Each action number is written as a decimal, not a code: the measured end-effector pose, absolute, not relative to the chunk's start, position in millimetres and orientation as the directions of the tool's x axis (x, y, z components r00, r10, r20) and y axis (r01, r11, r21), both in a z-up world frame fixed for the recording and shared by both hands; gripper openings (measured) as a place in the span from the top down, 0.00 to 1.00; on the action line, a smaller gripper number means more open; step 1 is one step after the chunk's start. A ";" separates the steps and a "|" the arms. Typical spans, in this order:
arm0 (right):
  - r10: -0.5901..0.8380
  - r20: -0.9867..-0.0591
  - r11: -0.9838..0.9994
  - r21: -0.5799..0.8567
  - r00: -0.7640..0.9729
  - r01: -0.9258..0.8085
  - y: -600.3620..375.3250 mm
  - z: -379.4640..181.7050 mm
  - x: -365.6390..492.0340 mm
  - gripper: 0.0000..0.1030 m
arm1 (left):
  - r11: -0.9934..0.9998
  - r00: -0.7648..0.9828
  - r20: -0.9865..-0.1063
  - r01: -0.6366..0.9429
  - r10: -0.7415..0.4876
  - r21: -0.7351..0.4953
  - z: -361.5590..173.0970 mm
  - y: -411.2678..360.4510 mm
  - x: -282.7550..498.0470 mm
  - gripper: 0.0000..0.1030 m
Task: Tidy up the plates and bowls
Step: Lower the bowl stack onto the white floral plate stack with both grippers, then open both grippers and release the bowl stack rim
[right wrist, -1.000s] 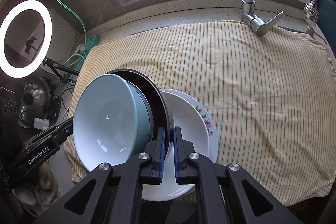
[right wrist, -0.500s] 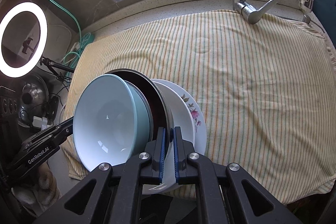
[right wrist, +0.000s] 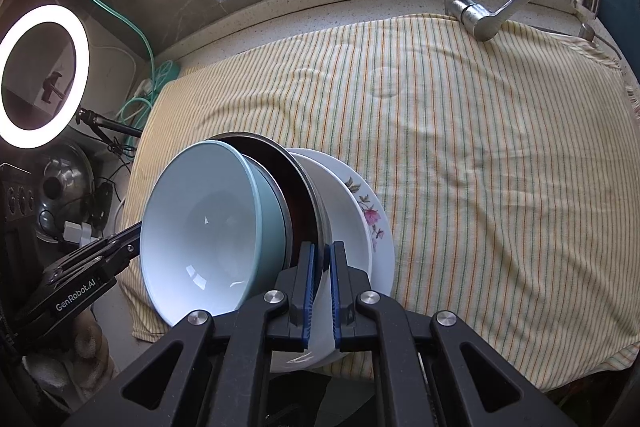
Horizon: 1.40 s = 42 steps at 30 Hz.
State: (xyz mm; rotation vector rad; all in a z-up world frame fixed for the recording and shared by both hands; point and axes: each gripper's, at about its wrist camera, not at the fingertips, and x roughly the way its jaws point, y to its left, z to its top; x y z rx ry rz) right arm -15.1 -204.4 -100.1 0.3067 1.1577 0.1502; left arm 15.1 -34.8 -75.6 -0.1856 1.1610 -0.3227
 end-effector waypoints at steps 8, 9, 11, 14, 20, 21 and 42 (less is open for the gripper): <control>0.279 -0.875 0.947 0.320 0.396 0.040 -205.7 -100.6 -12.9 0.93 | 0.939 0.362 -0.866 0.156 -0.344 -0.307 -76.9 -34.7 17.7 0.93; 0.278 -0.875 0.947 0.319 0.397 0.041 -205.7 -100.6 -13.1 0.92 | 0.939 0.363 -0.866 0.157 -0.344 -0.307 -77.0 -34.8 17.7 0.93; 0.279 -0.874 0.946 0.321 0.398 0.042 -206.0 -100.8 -12.9 0.92 | 0.939 0.363 -0.866 0.156 -0.344 -0.307 -77.1 -34.6 17.8 0.93; 0.276 -0.873 0.948 0.317 0.402 0.036 -204.9 -100.1 -12.4 0.92 | 0.940 0.365 -0.866 0.160 -0.341 -0.302 -76.8 -35.1 17.4 0.94; 0.261 -0.873 0.954 0.298 0.412 0.027 -201.6 -97.6 -11.1 0.90 | 0.942 0.390 -0.857 0.163 -0.335 -0.294 -69.6 -32.8 17.9 0.94; 0.259 -0.873 0.955 0.296 0.414 0.027 -201.5 -97.2 -11.1 0.90 | 0.943 0.393 -0.857 0.165 -0.333 -0.290 -69.0 -32.2 17.8 0.94; 0.063 -0.845 0.996 0.089 0.530 0.024 -185.7 -67.8 -39.6 0.75 | 0.961 0.455 -0.850 0.193 -0.266 -0.198 -51.6 -26.6 -4.1 0.89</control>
